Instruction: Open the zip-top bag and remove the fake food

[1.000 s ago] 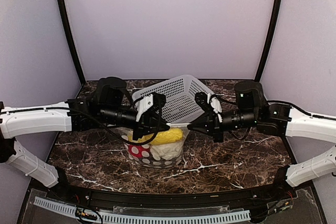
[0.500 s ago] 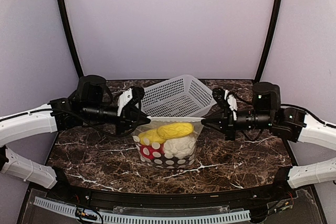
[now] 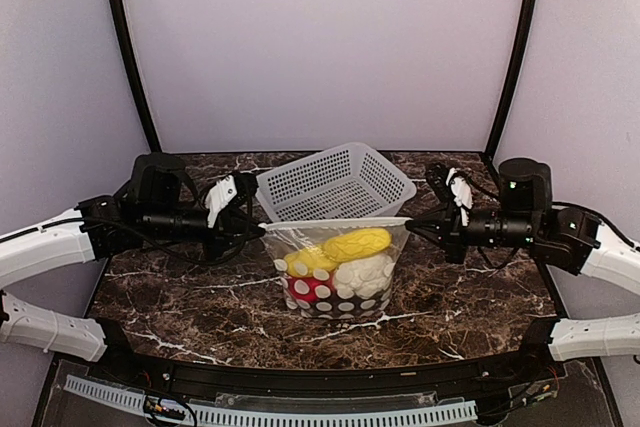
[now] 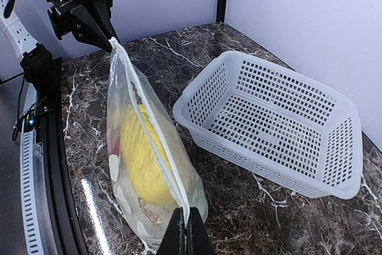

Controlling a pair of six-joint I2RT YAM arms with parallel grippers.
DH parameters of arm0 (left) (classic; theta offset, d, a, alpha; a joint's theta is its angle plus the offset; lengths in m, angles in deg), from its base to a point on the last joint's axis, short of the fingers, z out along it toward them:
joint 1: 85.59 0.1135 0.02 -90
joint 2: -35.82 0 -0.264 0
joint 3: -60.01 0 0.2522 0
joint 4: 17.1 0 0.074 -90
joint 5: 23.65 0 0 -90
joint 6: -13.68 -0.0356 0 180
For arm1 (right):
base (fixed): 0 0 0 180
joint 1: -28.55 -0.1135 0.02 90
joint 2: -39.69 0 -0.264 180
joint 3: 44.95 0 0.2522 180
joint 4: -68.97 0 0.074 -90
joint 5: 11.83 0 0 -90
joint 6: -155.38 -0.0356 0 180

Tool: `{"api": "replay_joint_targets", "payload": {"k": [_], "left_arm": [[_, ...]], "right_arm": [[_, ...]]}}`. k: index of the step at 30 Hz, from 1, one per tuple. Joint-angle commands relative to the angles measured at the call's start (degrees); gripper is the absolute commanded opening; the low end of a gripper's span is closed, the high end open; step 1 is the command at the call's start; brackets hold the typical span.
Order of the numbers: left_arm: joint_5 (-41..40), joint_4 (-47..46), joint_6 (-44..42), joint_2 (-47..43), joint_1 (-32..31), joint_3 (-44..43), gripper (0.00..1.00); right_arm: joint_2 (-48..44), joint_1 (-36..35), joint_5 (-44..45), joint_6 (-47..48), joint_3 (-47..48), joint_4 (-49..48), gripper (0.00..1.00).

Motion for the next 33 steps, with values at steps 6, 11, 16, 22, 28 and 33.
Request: {"api": "replay_joint_targets", "payload": {"k": [6,11,16,22,28,33], "left_arm": [[-4.4,5.6,-1.4,-1.9,1.4,0.6,0.08],[1.6,4.4,-1.5,-0.4,1.4,-2.1,0.26],[6.8,3.5,-0.9,-0.2,0.9,-4.6,0.48],[3.3,4.3,-1.7,4.9,-2.2,-10.0,0.55],[5.0,3.8,-3.2,9.9,-3.7,-14.2,0.53],[4.8,3.8,-4.1,12.9,-4.9,-15.5,0.51]], "right_arm": [[-0.6,1.5,-0.2,0.0,0.3,-0.1,0.00],[4.7,1.0,-9.5,0.5,2.5,-0.9,0.00],[6.7,-0.1,-12.4,1.1,4.2,-1.2,0.00],[6.6,-1.0,-13.6,1.8,5.2,-0.9,0.00],[5.6,-1.2,-14.0,2.0,7.0,1.4,0.00],[5.0,-1.5,-13.9,1.8,5.9,1.7,0.00]]}}
